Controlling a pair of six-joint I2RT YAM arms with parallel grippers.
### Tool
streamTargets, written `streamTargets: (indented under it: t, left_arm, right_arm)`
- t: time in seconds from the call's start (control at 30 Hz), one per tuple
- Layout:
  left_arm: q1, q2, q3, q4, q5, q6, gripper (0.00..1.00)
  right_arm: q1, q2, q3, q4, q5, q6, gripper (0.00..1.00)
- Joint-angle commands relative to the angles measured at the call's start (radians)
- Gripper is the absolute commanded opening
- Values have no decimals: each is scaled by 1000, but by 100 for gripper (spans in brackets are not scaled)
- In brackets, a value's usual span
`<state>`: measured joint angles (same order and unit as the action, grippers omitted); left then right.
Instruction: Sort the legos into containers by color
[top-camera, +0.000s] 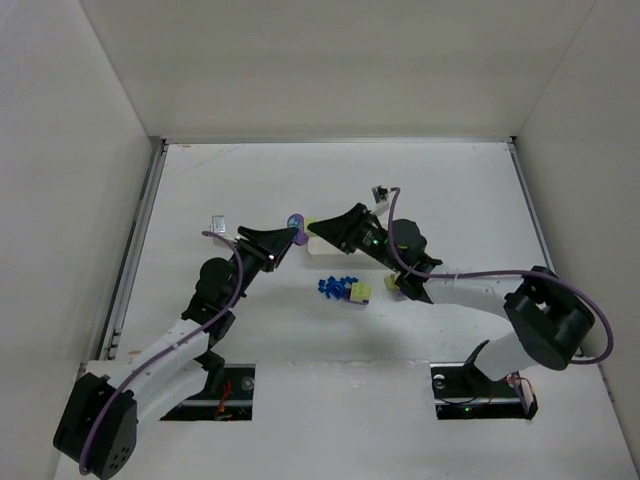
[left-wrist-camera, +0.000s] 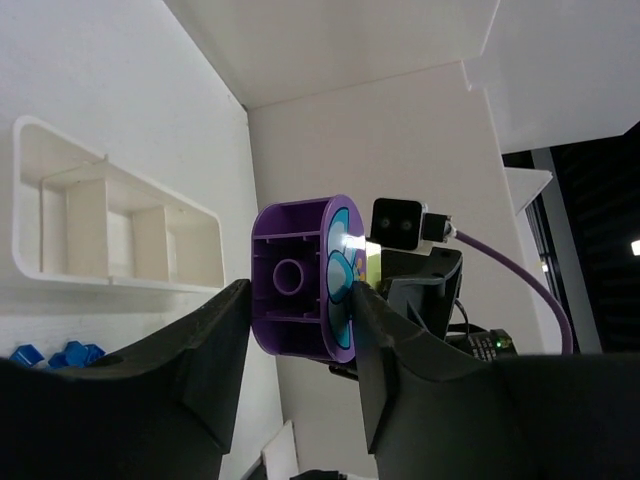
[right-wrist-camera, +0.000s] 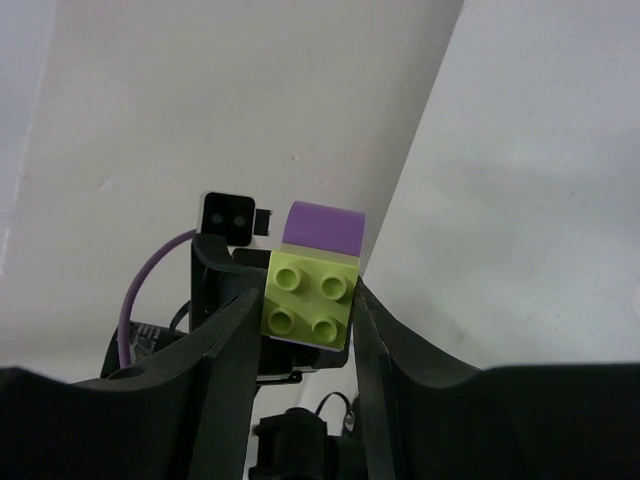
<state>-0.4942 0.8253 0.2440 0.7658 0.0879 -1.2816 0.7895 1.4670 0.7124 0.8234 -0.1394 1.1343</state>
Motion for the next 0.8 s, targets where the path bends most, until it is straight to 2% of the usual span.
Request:
streamTargets:
  t: [0.0, 0.17, 0.27, 0.57, 0.77]
  left_arm:
    - [-14, 9, 5, 124, -20, -7, 37]
    - [-17, 11, -9, 164, -25, -2, 22]
    - [1, -21, -26, 155, -34, 5, 17]
    - [93, -112, -43, 49, -10, 45, 13]
    - [111, -123, -28, 13, -7, 85, 13]
  right_arm:
    - [0, 24, -17, 143, -31, 53, 26]
    - [0, 41, -42, 163, -34, 68, 26]
    - [-9, 27, -73, 163, -29, 70, 26]
    - [-86, -53, -157, 148, -38, 51, 27]
    - [-117, -65, -182, 126, -46, 25, 27]
